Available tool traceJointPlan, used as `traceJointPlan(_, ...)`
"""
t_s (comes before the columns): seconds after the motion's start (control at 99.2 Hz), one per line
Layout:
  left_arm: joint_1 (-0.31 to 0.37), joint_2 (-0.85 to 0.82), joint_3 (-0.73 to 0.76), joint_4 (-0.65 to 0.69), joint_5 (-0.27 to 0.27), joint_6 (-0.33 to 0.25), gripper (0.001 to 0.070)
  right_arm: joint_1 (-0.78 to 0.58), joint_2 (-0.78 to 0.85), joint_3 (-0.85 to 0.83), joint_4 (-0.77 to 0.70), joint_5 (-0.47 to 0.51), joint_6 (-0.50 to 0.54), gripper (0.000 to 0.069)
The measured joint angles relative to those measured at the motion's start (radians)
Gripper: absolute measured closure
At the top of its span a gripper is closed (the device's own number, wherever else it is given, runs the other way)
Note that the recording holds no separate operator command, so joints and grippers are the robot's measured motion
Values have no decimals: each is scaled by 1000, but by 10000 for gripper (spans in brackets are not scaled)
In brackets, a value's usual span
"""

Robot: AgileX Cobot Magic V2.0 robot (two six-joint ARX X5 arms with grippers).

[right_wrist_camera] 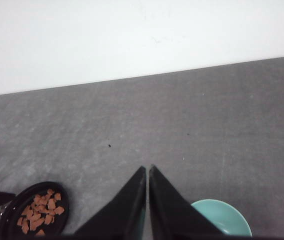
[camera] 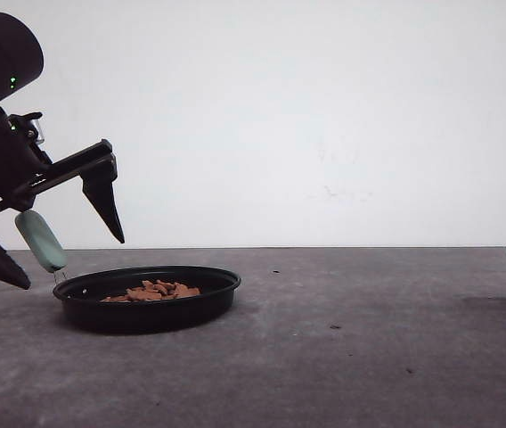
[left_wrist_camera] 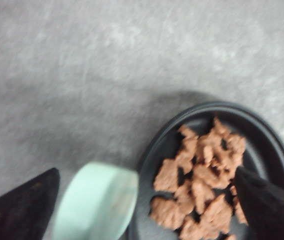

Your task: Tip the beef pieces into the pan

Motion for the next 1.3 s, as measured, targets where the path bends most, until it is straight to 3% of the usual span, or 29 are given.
traceJointPlan(0.171, 14, -70, 0, -23, -6, 0, 16, 0, 10, 0, 5, 0, -6, 684)
traceJointPlan(0.343, 43, -231, 0, -17, -89, 12, 16, 0, 48, 0, 5, 0, -39, 684)
traceJointPlan(0.544, 93, -447, 0, -29, -115, 88, 16, 0, 104, -2, 25, 25, -116, 684)
traceJointPlan(0.716, 105, -649, 8, -109, -136, 172, 26, 0, 103, -6, 136, 42, -167, 684)
traceJointPlan(0.786, 105, -727, 8, -150, -137, 214, 125, 0, 98, -6, 183, 45, -177, 684)
traceJointPlan(0.928, 105, -875, 8, -216, -140, 271, 528, 0, 68, -14, 246, 50, -199, 684)
traceJointPlan(0.978, 105, -918, 8, -232, -152, 294, 616, 1, 38, -35, 271, 68, -214, 684)
traceJointPlan(1.069, 105, -993, 8, -280, -159, 346, 671, 1, -37, -106, 311, 99, -250, 684)
traceJointPlan(1.301, 105, -1097, 13, -485, -184, 439, 683, 1, -333, -411, 364, 177, -290, 684)
